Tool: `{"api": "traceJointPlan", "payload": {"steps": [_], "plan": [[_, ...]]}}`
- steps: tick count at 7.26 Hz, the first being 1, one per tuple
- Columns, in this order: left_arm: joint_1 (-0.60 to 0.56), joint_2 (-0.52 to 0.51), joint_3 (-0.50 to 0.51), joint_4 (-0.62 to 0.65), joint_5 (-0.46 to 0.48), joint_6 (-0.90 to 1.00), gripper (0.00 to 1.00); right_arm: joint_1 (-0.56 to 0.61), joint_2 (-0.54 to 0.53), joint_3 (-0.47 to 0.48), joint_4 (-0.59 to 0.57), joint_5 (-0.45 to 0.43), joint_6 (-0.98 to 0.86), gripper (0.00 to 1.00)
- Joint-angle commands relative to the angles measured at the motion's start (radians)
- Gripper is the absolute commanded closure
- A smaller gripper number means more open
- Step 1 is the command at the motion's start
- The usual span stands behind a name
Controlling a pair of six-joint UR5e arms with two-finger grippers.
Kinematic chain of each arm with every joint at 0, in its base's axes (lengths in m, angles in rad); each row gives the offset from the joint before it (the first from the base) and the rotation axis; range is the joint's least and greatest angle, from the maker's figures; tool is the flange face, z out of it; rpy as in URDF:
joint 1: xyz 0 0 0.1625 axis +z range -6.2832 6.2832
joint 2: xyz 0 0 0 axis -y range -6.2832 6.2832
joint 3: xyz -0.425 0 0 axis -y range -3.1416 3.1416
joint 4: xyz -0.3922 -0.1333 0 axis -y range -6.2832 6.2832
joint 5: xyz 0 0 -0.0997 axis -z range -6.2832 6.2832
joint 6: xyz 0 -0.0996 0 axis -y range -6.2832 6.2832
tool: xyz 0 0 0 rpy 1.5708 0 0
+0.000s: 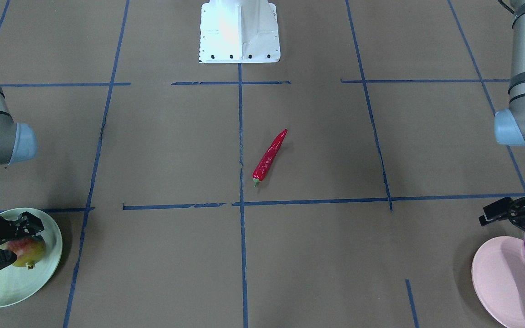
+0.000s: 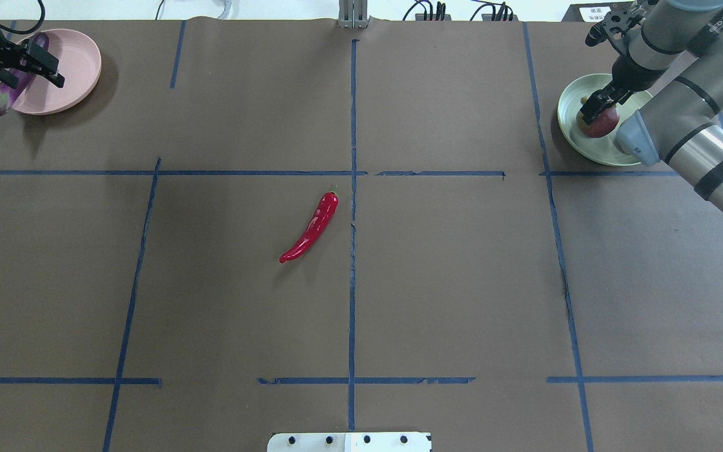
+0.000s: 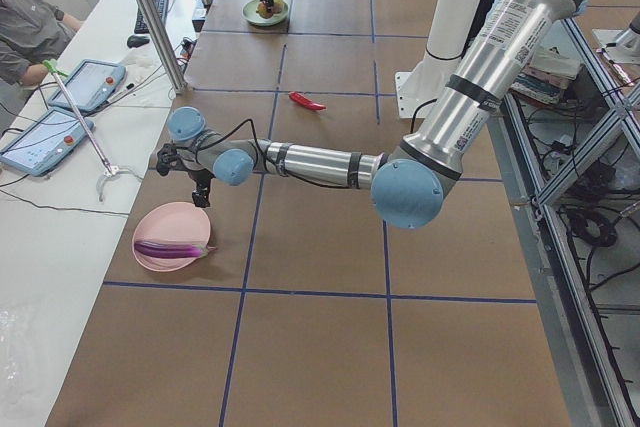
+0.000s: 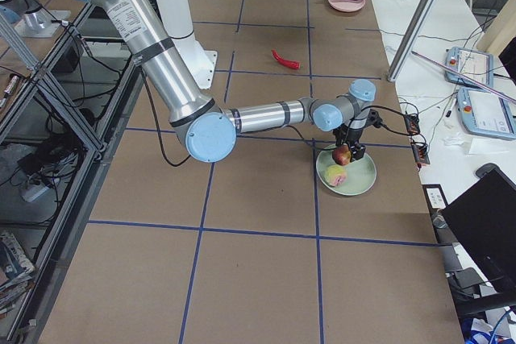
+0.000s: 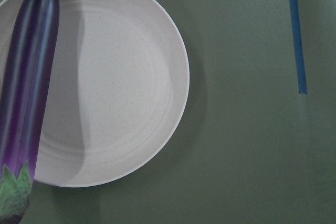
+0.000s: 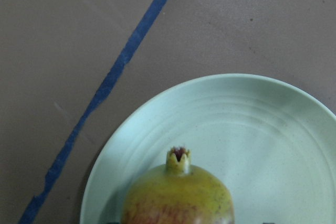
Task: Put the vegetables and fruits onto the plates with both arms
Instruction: 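Lower the pomegranate onto the green plate and open the right gripper, then grasp the red chili pepper with the left gripper while the right arm withdraws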
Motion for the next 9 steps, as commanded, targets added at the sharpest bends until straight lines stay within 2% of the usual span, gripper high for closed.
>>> {"api": "traceJointPlan", "payload": {"steps": [1, 2, 3, 4, 5, 6, 7, 8, 9], "plan": [[0.008, -0.009, -0.008, 0.006, -0.046, 0.002, 0.0, 0.035, -0.012, 0.037, -0.006, 0.042, 0.13, 0.0], [0.043, -0.011, -0.048, 0.003, -0.043, 0.008, 0.0, 0.116, -0.042, 0.066, -0.058, 0.092, 0.121, 0.0], [0.101, -0.008, -0.091, 0.009, -0.03, -0.001, 0.0, 0.173, -0.062, 0.083, -0.113, 0.113, 0.117, 0.0], [0.123, -0.015, -0.105, 0.009, -0.039, -0.016, 0.0, 0.231, -0.111, 0.124, -0.12, 0.116, 0.1, 0.0], [0.214, -0.039, -0.122, -0.002, -0.04, -0.044, 0.0, 0.249, -0.204, 0.198, -0.123, 0.122, 0.065, 0.0], [0.285, -0.052, -0.157, 0.0, -0.015, -0.124, 0.0, 0.301, -0.238, 0.206, -0.158, 0.174, -0.027, 0.0], [0.303, -0.096, -0.178, 0.006, 0.04, -0.209, 0.0, 0.365, -0.287, 0.212, -0.19, 0.191, -0.094, 0.0], [0.386, -0.1, -0.22, 0.007, 0.098, -0.243, 0.0, 0.405, -0.373, 0.229, -0.186, 0.191, -0.182, 0.0], [0.509, -0.115, -0.249, 0.009, 0.27, -0.293, 0.0, 0.448, -0.457, 0.275, -0.18, 0.191, -0.218, 0.0]]}}
